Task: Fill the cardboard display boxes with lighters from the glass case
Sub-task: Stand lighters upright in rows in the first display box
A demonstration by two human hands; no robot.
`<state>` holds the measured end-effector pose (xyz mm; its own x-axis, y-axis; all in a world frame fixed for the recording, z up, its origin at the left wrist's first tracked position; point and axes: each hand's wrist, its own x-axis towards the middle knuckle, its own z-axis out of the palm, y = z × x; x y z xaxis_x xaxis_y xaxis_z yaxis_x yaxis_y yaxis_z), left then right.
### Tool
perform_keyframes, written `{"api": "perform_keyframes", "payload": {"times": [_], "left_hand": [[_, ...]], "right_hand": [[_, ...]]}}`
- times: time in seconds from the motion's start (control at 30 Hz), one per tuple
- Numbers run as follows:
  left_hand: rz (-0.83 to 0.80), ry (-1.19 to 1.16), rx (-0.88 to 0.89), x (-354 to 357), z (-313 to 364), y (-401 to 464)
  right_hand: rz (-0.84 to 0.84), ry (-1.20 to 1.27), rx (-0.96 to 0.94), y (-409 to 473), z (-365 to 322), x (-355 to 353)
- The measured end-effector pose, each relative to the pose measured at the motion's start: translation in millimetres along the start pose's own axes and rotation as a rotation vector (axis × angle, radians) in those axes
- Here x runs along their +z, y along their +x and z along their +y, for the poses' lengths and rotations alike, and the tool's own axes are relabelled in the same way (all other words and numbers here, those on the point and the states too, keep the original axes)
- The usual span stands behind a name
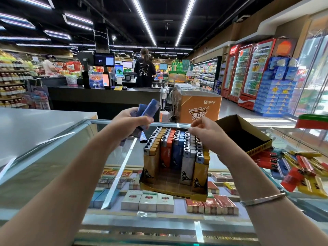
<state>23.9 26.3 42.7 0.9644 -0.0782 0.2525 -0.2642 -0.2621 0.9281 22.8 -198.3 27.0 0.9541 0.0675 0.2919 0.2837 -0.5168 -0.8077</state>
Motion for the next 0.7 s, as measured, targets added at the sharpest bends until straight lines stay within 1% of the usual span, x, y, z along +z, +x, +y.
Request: {"api": "perform_keyframes", "payload": {"times": [0.1,0.17,0.23,0.3,0.4,0.47,0.53,0.57,0.63,0.7], "left_hand": [[-0.113,-0.142,0.173,18.5,9.7,-14.2],[-0.122,-0.089,0.316,28.1,7.7,-18.9],[-0.052,0.097,0.468,33.3,5.0,-21.7],[0.032,0.33,0.586,35.0,3.3,-25.3],[0.162,0.67,0.726,35.8,2.6,-30.5],[0.202,0.752,0.778,36.7,3.8,-32.1],[0.198,0.717,0.8,36.7,4.0,-31.7],[0.17,0.65,0.798,36.1,3.9,-31.3],[0.1,0.449,0.761,34.6,4.5,-29.7],[0.095,0.262,0.7,33.1,4.8,-27.6]], "right_hand": [[0.154,0.13,-0.179,-6.8,-8.4,-6.9],[0.145,0.236,-0.316,-13.4,-18.0,-7.5],[0.076,0.307,-0.425,-19.7,-25.8,-4.6],[0.032,0.342,-0.493,-23.7,-30.0,0.1],[0.06,0.339,-0.534,-25.8,-32.3,4.4],[0.096,0.335,-0.53,-26.2,-32.7,5.3],[0.129,0.319,-0.521,-26.1,-32.2,5.7],[0.137,0.331,-0.511,-26.0,-31.7,5.4],[0.131,0.383,-0.483,-25.0,-30.2,4.1],[0.121,0.424,-0.448,-23.7,-28.9,1.6]]}}
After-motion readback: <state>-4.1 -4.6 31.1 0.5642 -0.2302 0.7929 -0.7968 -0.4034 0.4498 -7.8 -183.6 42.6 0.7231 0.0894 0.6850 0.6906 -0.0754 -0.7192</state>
